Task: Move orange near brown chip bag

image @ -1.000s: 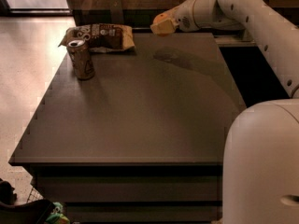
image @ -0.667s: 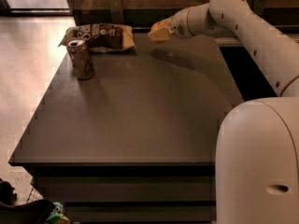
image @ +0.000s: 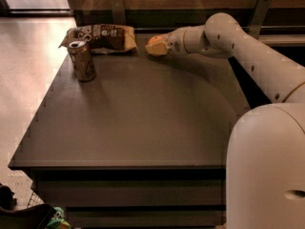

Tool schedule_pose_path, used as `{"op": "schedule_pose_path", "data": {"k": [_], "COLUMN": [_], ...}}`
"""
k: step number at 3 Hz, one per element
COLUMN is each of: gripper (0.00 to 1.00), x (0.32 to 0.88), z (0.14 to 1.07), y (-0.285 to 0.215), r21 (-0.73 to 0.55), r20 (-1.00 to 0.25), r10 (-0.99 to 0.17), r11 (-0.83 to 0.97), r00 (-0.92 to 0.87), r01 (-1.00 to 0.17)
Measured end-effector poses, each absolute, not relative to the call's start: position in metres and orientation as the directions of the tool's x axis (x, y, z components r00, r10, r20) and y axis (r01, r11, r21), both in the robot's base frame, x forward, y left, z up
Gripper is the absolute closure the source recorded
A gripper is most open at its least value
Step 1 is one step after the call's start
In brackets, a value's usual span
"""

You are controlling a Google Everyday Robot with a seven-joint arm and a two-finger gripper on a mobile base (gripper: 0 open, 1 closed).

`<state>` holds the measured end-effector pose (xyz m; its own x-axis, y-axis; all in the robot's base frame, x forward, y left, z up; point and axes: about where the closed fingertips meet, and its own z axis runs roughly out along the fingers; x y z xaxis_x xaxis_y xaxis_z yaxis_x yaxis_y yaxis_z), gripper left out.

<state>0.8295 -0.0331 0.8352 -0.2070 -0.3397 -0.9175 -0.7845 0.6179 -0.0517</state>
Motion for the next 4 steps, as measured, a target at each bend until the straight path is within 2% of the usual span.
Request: {"op": "schedule_pose_path", "data": {"k": [2,3,4], "gripper": [0.36,0.12,0.00], "x": [0.8296,0.8296,0.8296], "z": [0.8367,0.8367,0.8353], "y": [-0.0325,-0.0325,-0.0297], "r21": [-0.052,-0.052,-0.050], "r20": [-0.917,-0.917,-0.917], "r10": [-0.341,-0.341,-0.341], "r11": [0.617,0.617,0.614], "r00": [-0.207,-0.207,-0.207], "r01": [-0.785,-0.785,-0.788]}}
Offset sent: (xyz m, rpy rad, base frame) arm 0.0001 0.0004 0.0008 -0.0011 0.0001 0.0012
